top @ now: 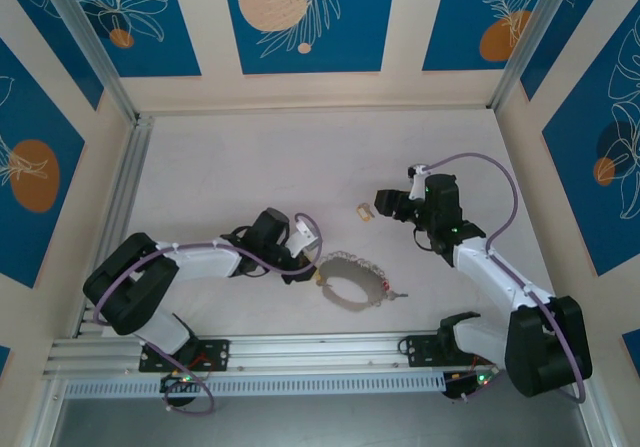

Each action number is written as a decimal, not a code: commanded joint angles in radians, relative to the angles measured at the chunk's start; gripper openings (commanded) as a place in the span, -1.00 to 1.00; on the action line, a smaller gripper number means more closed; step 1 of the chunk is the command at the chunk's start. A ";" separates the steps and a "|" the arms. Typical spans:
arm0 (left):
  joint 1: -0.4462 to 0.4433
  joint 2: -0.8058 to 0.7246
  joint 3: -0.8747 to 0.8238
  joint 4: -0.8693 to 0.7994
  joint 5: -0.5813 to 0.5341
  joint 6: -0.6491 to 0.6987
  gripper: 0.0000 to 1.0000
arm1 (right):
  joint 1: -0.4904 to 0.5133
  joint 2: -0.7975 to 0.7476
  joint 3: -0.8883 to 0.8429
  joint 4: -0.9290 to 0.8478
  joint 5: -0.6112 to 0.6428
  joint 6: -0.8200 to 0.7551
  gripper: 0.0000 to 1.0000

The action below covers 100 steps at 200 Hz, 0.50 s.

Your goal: Put the keys on the keyring

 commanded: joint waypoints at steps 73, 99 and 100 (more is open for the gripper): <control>0.061 -0.030 -0.047 0.207 0.077 -0.095 -0.27 | 0.018 0.013 0.058 -0.299 -0.062 0.116 0.27; 0.069 0.000 -0.052 0.323 0.094 -0.136 -0.21 | 0.088 -0.037 0.073 -0.465 0.004 0.098 0.23; 0.069 0.002 -0.053 0.330 0.095 -0.138 -0.20 | 0.091 -0.039 0.074 -0.471 0.006 0.098 0.23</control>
